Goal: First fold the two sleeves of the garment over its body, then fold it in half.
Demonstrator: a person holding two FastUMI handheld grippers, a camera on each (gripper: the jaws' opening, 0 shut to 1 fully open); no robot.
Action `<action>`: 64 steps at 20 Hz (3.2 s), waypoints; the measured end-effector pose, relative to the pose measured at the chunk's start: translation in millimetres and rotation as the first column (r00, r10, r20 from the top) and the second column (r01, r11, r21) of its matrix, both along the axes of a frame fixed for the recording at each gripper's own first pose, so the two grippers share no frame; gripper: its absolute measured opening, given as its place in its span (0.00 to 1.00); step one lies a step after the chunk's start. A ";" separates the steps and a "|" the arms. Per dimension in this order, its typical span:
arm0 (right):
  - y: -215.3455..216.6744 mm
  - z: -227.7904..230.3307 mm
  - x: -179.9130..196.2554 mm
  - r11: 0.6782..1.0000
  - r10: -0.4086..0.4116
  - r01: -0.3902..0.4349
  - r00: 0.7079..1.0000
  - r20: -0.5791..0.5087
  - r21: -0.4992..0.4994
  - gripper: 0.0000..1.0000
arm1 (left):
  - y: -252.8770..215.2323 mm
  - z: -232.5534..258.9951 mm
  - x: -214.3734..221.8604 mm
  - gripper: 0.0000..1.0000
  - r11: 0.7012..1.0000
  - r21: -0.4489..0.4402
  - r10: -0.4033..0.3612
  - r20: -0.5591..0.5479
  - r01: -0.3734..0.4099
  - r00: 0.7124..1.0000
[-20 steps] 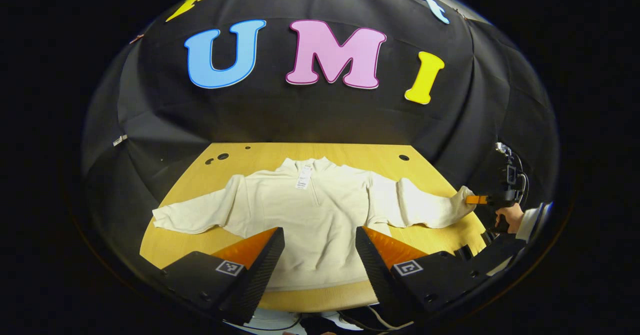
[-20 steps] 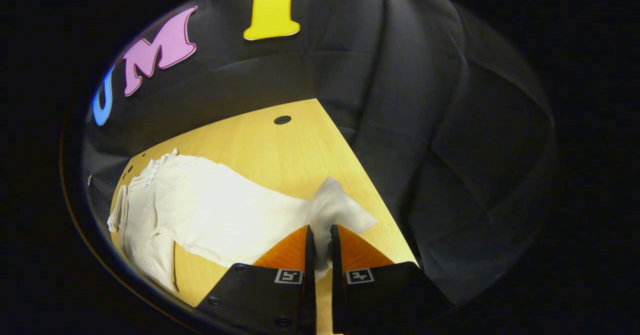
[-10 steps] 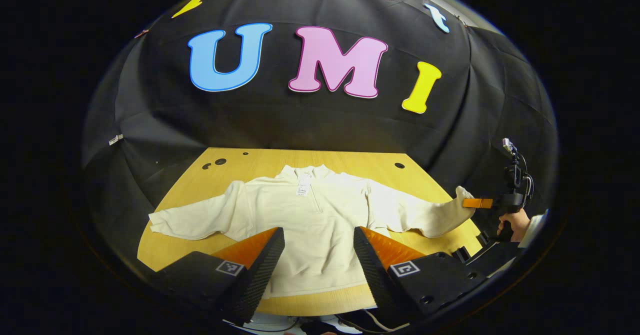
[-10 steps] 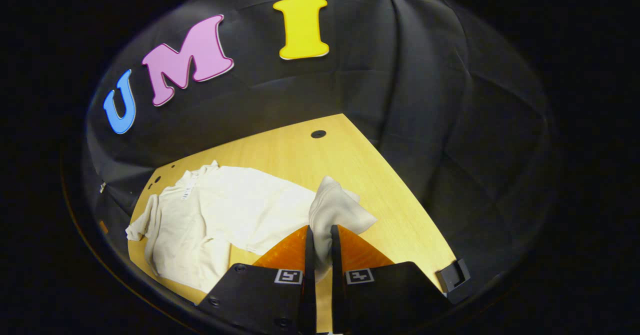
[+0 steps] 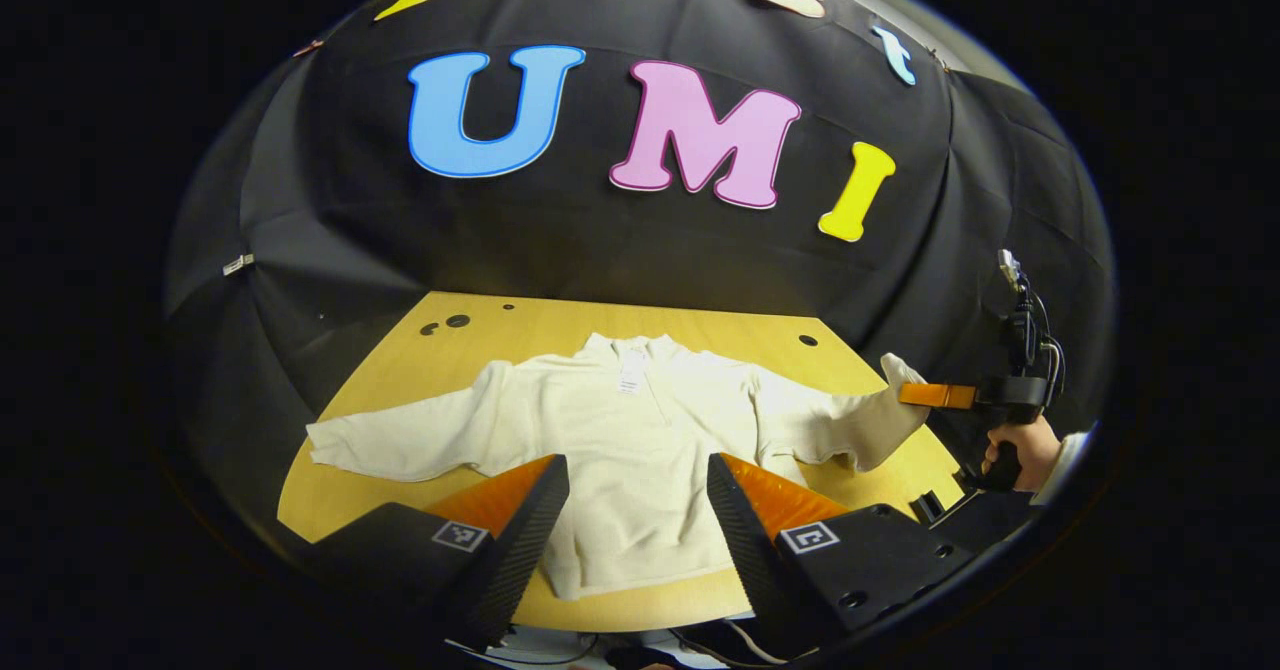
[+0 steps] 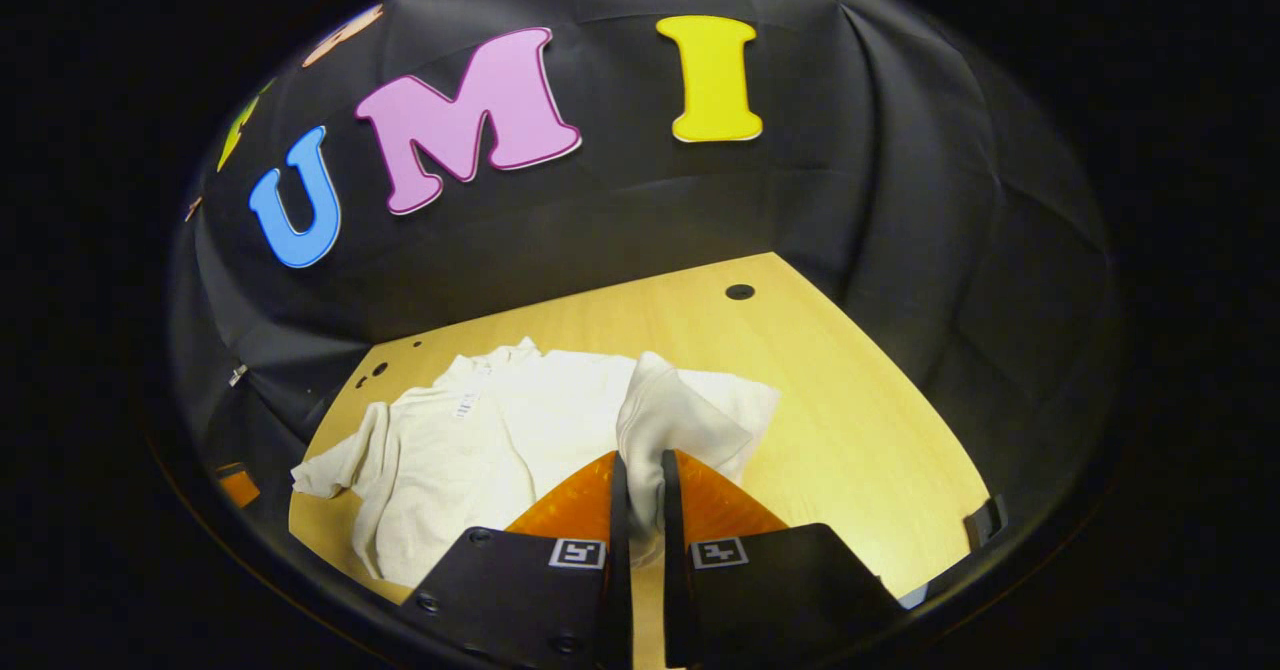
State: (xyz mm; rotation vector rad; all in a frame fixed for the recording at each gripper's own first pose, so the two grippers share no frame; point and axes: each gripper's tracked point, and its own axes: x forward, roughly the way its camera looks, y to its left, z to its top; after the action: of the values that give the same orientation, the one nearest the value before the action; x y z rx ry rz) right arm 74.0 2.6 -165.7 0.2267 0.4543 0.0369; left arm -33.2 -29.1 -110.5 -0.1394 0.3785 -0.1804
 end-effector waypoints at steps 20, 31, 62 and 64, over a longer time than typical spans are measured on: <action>281.7 -71.1 47.3 0.964 0.262 -0.267 0.956 -0.135 -0.020 0.16 | 191.8 -44.1 18.4 0.90 0.971 -0.023 0.238 -0.033 -0.239 0.971; 305.0 -142.7 37.9 0.963 0.248 -0.267 0.916 -0.315 -0.018 0.22 | 294.6 -117.2 67.6 0.85 0.912 -0.005 0.402 -0.191 -0.410 0.896; 190.2 -120.8 -63.0 0.988 0.152 -0.155 0.936 -0.317 0.014 0.99 | 376.7 -231.0 142.8 0.87 0.895 0.174 0.445 -0.408 -0.411 0.797; 186.2 -123.0 -64.1 0.988 0.151 -0.153 0.936 -0.317 0.017 0.99 | 378.0 -232.1 148.3 0.83 0.892 0.177 0.453 -0.369 -0.417 0.812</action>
State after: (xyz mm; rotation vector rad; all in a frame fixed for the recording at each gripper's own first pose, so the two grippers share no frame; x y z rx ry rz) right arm 9.9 188.8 -288.7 0.1894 0.7933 0.1517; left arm 115.1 348.9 -342.7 -0.1730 0.7546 0.3306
